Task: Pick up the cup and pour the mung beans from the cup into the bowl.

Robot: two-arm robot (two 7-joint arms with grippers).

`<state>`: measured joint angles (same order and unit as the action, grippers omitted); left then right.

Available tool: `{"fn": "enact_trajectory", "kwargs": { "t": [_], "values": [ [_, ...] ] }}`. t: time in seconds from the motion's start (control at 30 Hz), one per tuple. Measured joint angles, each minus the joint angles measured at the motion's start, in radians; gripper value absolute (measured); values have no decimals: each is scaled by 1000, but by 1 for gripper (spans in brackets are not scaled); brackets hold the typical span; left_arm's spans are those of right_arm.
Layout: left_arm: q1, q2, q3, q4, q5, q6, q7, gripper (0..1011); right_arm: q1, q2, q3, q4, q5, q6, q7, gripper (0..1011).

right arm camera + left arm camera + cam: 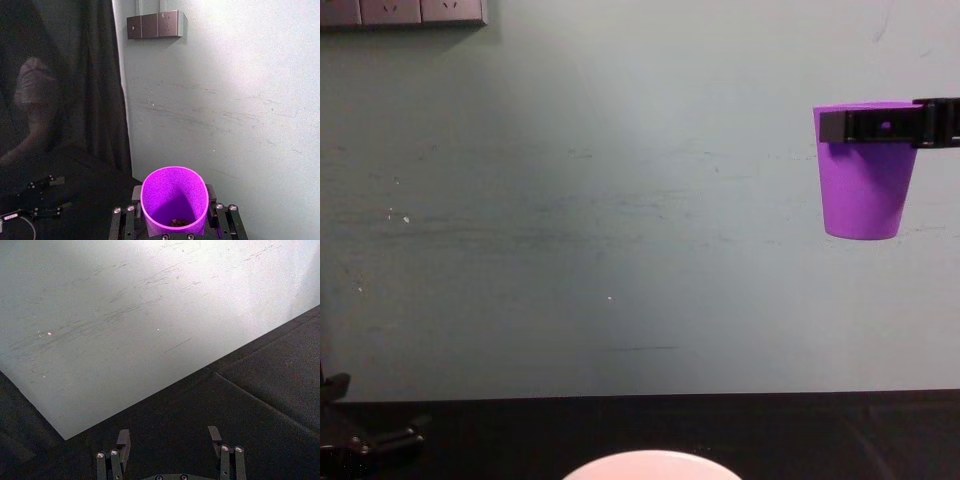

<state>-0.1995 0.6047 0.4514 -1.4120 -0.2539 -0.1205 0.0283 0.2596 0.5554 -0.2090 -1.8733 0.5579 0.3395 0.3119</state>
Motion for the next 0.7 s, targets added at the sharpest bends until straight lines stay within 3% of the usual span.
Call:
{"fn": "enact_trajectory", "kwargs": {
  "t": [0.7],
  "values": [
    [0, 0, 0, 0, 0, 0, 0, 1003, 0, 0, 0, 0, 0, 0, 0, 726]
  ]
}}
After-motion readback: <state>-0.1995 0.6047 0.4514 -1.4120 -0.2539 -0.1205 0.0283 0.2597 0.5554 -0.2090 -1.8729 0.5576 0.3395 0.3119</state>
